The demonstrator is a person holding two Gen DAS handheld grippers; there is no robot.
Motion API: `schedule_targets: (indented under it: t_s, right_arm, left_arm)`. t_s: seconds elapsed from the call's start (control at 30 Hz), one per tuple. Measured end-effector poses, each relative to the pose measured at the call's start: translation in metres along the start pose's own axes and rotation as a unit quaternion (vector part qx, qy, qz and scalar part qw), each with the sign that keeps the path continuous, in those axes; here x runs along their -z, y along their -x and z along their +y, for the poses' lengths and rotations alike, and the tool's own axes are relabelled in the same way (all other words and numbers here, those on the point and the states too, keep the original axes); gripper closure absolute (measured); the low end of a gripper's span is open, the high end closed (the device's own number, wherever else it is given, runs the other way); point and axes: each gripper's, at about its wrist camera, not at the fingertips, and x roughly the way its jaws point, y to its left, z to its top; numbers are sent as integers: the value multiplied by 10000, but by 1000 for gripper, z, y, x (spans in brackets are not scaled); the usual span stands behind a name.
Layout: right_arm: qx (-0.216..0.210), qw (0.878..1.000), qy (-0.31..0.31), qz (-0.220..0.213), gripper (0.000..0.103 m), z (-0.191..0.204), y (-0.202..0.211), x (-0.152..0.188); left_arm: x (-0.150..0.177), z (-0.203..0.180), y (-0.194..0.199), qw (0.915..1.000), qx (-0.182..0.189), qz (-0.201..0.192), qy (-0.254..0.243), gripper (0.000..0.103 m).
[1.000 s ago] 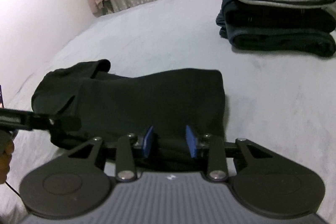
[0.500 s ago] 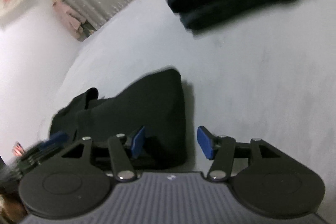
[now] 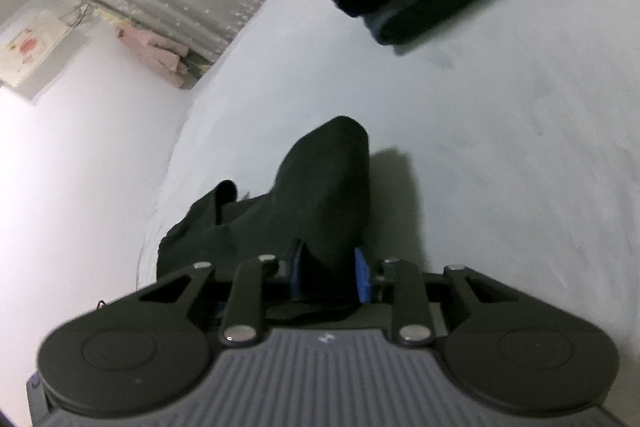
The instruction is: Fold clothes
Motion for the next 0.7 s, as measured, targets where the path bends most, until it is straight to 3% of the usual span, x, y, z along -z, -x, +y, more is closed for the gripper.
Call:
schedule_targets:
  t_s: [0.13, 0.23, 0.37, 0.47, 0.57, 0.67, 0.7]
  right_arm:
    - [-161, 9998, 82, -10, 74, 12, 8, -2]
    - [-220, 9997, 117, -31, 74, 16, 12, -3]
    - [-156, 9997, 200, -51, 71, 19, 12, -3]
    - [-256, 9991, 307, -148, 59, 21, 18, -6]
    - [-363, 9967, 402, -602, 46, 23, 39, -14]
    - [-495, 9944, 255, -898, 39, 16, 52, -19]
    - [-500, 9943, 215, -912, 39, 14, 52, -20]
  left_arm:
    - [-9, -14, -23, 9981, -351, 294, -401, 34]
    - [-9, -18, -35, 9948, -712, 431, -585, 59]
    - [-10, 0, -31, 9969, -678, 376, -110, 73]
    - [-11, 17, -23, 9966, -766, 228, 198, 75]
    - [-15, 48, -6, 9932, -871, -18, 774, 75]
    - [-17, 93, 15, 9831, -937, -348, 1534, 75]
    - [-15, 116, 26, 9758, -933, -490, 1916, 75]
